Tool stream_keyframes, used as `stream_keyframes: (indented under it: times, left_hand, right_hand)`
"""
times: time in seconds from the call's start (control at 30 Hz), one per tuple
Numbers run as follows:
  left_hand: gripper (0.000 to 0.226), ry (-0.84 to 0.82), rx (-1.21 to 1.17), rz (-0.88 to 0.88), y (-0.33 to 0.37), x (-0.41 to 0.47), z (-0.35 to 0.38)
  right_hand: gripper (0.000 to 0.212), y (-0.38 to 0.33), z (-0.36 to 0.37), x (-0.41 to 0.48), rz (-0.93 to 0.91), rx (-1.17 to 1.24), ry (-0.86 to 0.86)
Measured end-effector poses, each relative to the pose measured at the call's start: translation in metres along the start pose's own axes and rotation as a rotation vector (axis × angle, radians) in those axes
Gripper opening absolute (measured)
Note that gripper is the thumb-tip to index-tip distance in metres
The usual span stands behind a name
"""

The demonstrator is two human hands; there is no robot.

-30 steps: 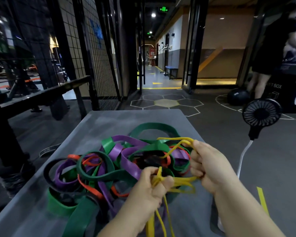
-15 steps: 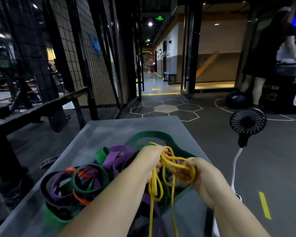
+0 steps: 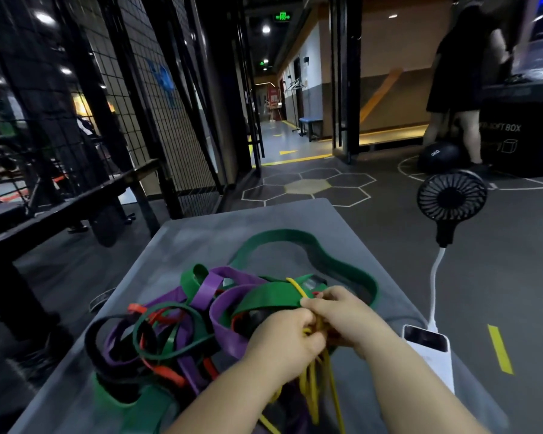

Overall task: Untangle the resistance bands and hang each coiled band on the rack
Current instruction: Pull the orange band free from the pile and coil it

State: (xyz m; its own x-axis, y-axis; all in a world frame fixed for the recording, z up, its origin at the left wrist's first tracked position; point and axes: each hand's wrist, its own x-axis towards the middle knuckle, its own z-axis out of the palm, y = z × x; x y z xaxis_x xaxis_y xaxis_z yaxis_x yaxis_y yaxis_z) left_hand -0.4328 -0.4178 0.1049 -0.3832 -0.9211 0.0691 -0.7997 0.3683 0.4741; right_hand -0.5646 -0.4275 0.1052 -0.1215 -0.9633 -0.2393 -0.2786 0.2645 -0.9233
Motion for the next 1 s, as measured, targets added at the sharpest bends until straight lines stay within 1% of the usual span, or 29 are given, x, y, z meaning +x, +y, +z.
stream_keyframes:
  times: [0.07,0.13,0.2,0.27,0.3,0.4,0.47,0.53,0.57,0.67,0.77,0.83,0.9,1.0]
  left_hand:
    - [0.037,-0.002,0.108,0.016,0.001,-0.002,-0.001]
    - [0.043,0.029,0.189,0.01,0.003,-0.005,-0.005]
    - [0.049,0.105,0.245,-0.011,0.003,-0.009,-0.009]
    - [0.05,0.213,0.238,-0.04,0.0,-0.011,-0.012]
    - [0.049,0.279,0.221,-0.062,-0.002,-0.011,-0.014]
    - [0.036,0.469,0.186,-0.138,-0.007,-0.005,-0.022]
    - [0.033,0.506,0.193,-0.171,-0.009,0.003,-0.028]
    - [0.034,0.461,0.224,-0.159,-0.011,0.016,-0.03]
    - [0.037,0.396,0.248,-0.138,-0.012,0.023,-0.031]
    - [0.056,0.098,0.326,-0.04,-0.009,0.045,-0.032]
    - [0.063,-0.133,0.414,-0.069,-0.001,0.058,-0.035]
    - [0.072,-0.25,0.544,-0.075,0.002,0.062,-0.033]
    - [0.083,-0.331,0.661,-0.078,0.002,0.063,-0.029]
    - [0.081,-0.307,0.686,-0.096,-0.004,0.062,-0.023]
  right_hand:
    - [0.035,0.0,0.004,0.003,-0.047,-0.171,0.066]
    - [0.02,0.001,0.004,0.008,-0.103,-0.27,0.12]
    - [0.018,0.002,0.004,0.009,-0.115,-0.299,0.137]
    - [0.023,0.005,0.004,0.008,-0.124,-0.26,0.143]
    - [0.025,0.006,0.004,0.007,-0.128,-0.213,0.149]
    - [0.027,0.01,0.002,0.005,-0.123,-0.119,0.166]
    - [0.027,0.015,0.0,0.006,-0.123,-0.089,0.157]
    - [0.026,0.016,-0.003,0.007,-0.138,-0.064,0.152]
    - [0.026,0.015,-0.005,0.006,-0.151,-0.062,0.16]
    - [0.026,0.012,-0.013,0.005,-0.184,-0.078,0.219]
    - [0.026,0.013,-0.016,0.005,-0.179,-0.115,0.23]
    - [0.026,0.016,-0.016,0.005,-0.158,-0.173,0.232]
    - [0.027,0.018,-0.021,0.007,-0.138,-0.218,0.253]
    - [0.027,0.019,-0.03,0.01,-0.116,-0.232,0.29]
